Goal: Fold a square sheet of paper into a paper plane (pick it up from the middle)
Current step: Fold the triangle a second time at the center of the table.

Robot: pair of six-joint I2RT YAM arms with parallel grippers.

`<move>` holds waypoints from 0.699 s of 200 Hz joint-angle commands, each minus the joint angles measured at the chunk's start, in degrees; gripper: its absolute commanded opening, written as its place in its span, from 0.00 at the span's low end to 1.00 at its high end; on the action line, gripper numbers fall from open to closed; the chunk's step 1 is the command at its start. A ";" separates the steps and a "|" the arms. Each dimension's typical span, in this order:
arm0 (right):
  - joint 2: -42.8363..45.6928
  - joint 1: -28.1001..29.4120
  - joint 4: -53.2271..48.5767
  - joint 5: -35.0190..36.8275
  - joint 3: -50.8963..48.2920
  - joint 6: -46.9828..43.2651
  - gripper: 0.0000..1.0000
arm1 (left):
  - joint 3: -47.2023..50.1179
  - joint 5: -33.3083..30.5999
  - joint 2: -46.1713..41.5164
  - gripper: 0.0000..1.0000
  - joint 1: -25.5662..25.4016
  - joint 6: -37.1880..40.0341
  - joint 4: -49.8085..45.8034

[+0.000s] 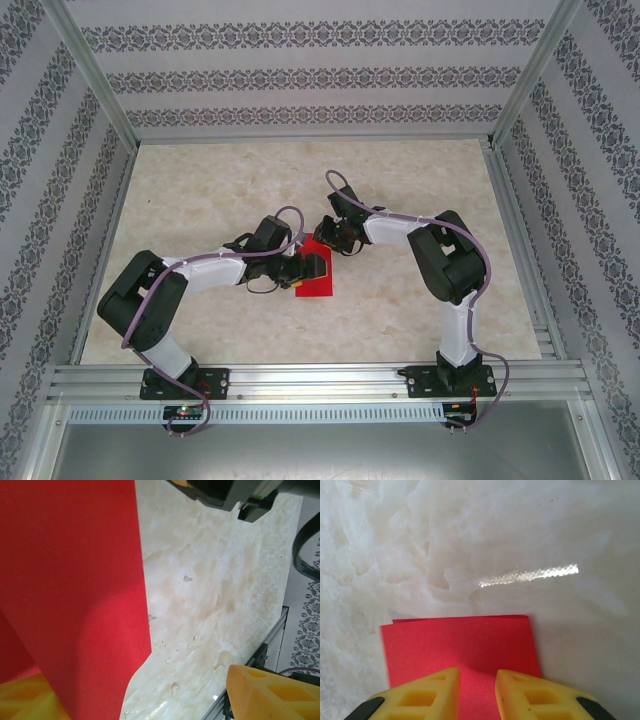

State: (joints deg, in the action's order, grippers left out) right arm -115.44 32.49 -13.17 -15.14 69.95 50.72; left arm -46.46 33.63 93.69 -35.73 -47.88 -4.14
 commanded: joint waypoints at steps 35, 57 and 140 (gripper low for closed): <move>-1.46 0.11 -1.10 -1.99 -3.85 -1.74 0.27 | -3.09 1.16 3.65 0.73 -0.80 1.24 5.65; -0.66 -0.03 -3.31 -1.83 -2.29 -3.48 0.27 | -3.15 0.99 3.63 0.73 -0.78 0.88 5.20; -3.80 -0.15 -4.60 -1.19 -1.84 -3.72 0.26 | 4.16 2.40 -3.99 0.68 -0.77 0.55 1.85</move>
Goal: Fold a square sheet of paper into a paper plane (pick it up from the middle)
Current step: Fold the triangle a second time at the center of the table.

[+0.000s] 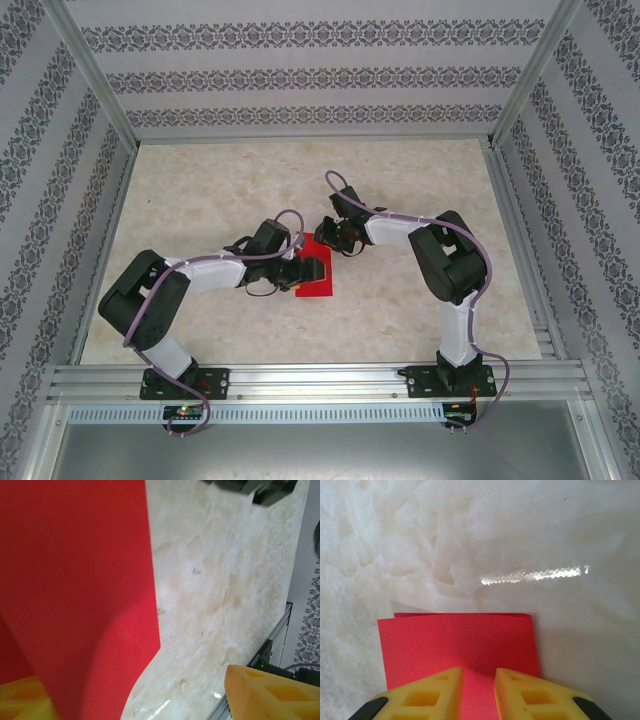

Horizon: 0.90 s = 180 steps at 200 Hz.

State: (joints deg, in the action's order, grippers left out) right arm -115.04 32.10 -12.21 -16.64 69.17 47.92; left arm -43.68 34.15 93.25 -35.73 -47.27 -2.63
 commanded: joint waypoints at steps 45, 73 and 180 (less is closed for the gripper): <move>-4.31 0.25 -5.71 0.35 -1.18 -0.92 0.25 | -0.48 2.62 -3.44 0.55 -0.76 -1.16 4.96; -4.04 0.20 -5.45 -0.30 -1.27 -0.85 0.25 | -2.68 2.06 -0.02 0.54 -0.76 -1.02 5.66; 5.43 -1.40 -4.17 -6.58 -0.61 -8.72 0.34 | -4.02 -4.39 5.58 0.39 -0.71 0.76 5.12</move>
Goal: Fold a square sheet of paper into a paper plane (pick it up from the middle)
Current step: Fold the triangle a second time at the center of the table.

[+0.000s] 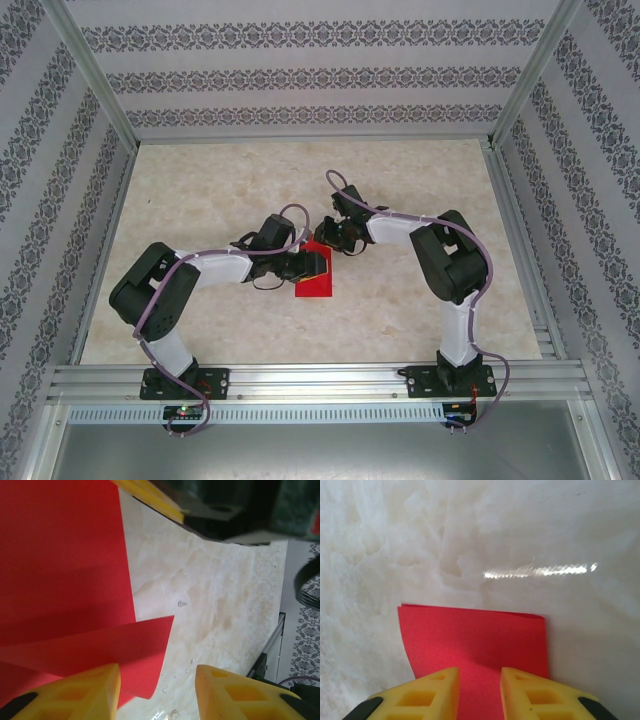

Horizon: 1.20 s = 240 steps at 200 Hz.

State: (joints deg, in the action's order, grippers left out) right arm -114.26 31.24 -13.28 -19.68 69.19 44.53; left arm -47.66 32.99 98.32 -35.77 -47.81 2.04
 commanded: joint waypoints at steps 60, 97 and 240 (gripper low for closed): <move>14.93 -0.97 -3.78 -5.55 -8.34 -9.66 0.35 | 0.59 -4.66 1.08 0.25 -0.64 1.54 -0.17; 17.78 -0.35 -4.16 -5.89 -13.06 -10.92 0.34 | 0.64 -5.16 1.17 0.22 -0.62 1.76 -0.85; 14.55 1.49 -3.16 -7.87 -14.25 -11.67 0.26 | 0.81 -5.00 1.34 0.17 -0.62 1.01 -0.72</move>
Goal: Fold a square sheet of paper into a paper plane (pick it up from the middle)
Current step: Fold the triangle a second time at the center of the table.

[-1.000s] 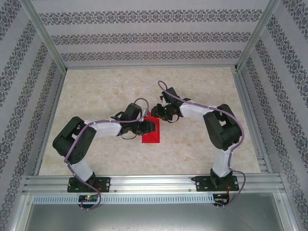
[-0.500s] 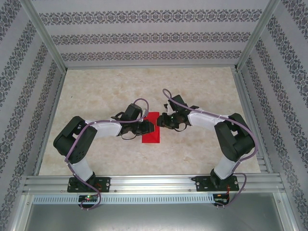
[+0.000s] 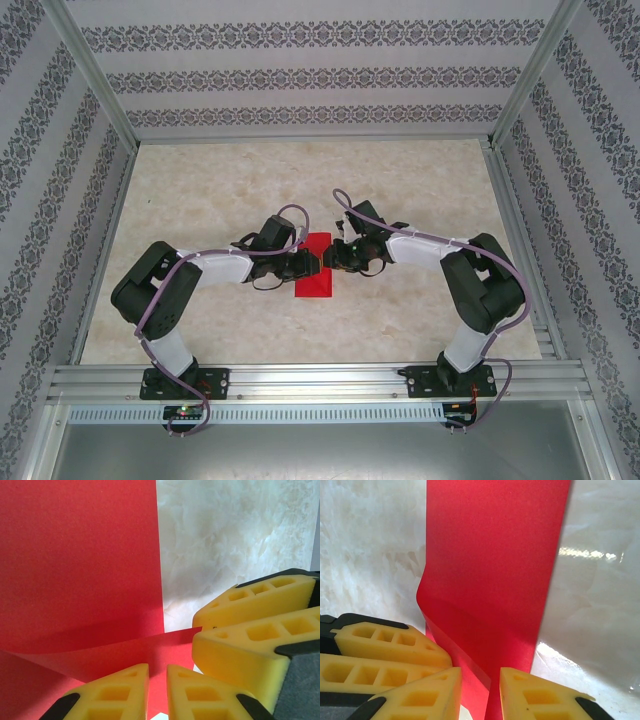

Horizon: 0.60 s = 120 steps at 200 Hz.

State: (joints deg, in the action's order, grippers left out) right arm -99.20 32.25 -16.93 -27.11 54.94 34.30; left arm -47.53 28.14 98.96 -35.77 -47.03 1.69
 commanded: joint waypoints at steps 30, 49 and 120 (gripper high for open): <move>-1.83 0.69 0.91 -1.01 0.64 -1.43 0.18 | 0.53 -0.09 0.70 0.16 -0.63 0.27 -0.37; -1.79 0.70 1.06 0.18 0.56 -1.34 0.10 | 0.48 0.00 0.62 0.16 -0.63 0.24 -0.36; -2.91 0.35 0.14 3.12 1.19 -2.80 0.05 | -0.55 2.26 1.94 0.16 -0.64 0.39 0.68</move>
State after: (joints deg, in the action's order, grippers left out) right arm -100.73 32.25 -16.75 -25.61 55.00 32.84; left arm -47.53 28.84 99.79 -35.77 -47.03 1.72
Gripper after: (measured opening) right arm 0.055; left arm 0.163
